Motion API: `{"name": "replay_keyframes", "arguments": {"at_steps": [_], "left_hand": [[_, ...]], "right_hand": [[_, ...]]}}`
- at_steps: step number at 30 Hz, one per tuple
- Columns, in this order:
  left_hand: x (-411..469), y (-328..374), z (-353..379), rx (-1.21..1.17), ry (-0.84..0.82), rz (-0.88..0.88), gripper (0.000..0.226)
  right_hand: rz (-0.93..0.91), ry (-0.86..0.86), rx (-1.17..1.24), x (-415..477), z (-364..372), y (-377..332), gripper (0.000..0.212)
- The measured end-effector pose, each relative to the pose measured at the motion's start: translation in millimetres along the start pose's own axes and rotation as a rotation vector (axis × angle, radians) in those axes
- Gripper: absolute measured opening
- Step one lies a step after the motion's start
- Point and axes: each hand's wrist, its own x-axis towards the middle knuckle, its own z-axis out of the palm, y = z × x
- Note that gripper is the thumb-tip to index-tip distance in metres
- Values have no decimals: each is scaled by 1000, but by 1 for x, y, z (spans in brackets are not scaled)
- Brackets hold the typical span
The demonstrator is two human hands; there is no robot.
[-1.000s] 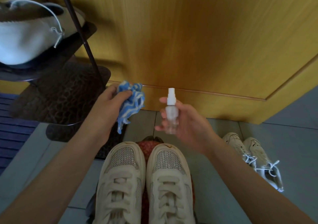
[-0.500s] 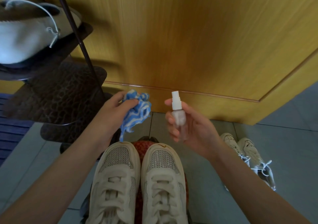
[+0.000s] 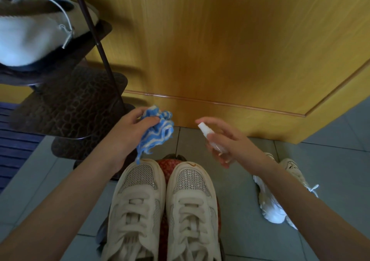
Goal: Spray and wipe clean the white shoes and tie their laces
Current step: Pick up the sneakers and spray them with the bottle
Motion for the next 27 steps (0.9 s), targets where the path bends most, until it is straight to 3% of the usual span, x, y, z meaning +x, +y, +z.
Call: {"name": "replay_keyframes", "arguments": {"at_steps": [5,15,27], "left_hand": [[2,-4,2,13,-13,3,16],[10,-10,1,-26,-4,2,15],[12,-12,5,-49,-19,7,10]], "right_hand": [[-57,-117,-335,1,4,3,52],[-45,-217,-406,19,8,1,54],[-139,-234,-606,34,11,15,39]]}}
